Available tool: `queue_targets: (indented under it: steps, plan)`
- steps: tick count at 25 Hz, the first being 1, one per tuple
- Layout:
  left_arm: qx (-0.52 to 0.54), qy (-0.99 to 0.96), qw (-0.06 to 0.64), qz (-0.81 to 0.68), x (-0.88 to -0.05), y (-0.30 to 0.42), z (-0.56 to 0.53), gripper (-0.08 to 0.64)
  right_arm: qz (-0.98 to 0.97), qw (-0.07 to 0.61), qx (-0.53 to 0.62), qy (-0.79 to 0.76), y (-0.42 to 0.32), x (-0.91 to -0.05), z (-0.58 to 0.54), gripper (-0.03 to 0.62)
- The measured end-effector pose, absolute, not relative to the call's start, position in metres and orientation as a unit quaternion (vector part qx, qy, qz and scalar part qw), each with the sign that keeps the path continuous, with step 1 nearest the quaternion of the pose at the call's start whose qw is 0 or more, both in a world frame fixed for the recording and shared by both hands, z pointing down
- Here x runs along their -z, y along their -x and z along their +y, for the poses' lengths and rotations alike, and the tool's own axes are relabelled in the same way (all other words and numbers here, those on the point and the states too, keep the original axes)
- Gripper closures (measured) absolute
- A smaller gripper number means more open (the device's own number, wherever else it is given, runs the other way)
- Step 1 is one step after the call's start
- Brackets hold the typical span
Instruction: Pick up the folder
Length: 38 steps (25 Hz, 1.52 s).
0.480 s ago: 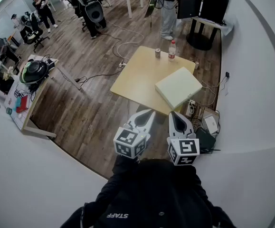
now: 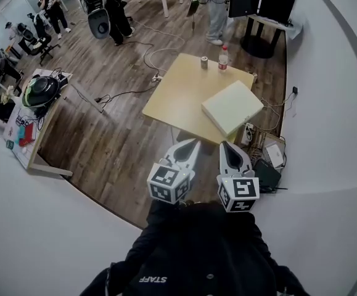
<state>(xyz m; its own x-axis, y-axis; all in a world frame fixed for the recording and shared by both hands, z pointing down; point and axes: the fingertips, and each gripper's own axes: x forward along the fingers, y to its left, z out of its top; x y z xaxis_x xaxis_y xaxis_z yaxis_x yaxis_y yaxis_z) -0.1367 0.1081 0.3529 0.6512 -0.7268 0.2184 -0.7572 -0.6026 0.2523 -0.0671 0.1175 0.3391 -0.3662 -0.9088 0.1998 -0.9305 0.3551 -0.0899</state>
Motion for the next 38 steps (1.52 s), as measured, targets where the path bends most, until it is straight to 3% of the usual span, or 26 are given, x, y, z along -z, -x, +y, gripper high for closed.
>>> queue_targets:
  steps: [23,38]
  plan:
    - [-0.031,-0.881,0.204,-0.427,-0.391,0.192,0.111,0.526,-0.808,0.083,-0.107,-0.573,0.096,-0.372,0.118,0.572]
    - [-0.055,-0.868,0.217,-0.443,-0.419,0.142,0.010,0.526,-0.811,0.063,-0.136,-0.566,0.048,-0.392,0.015,0.572]
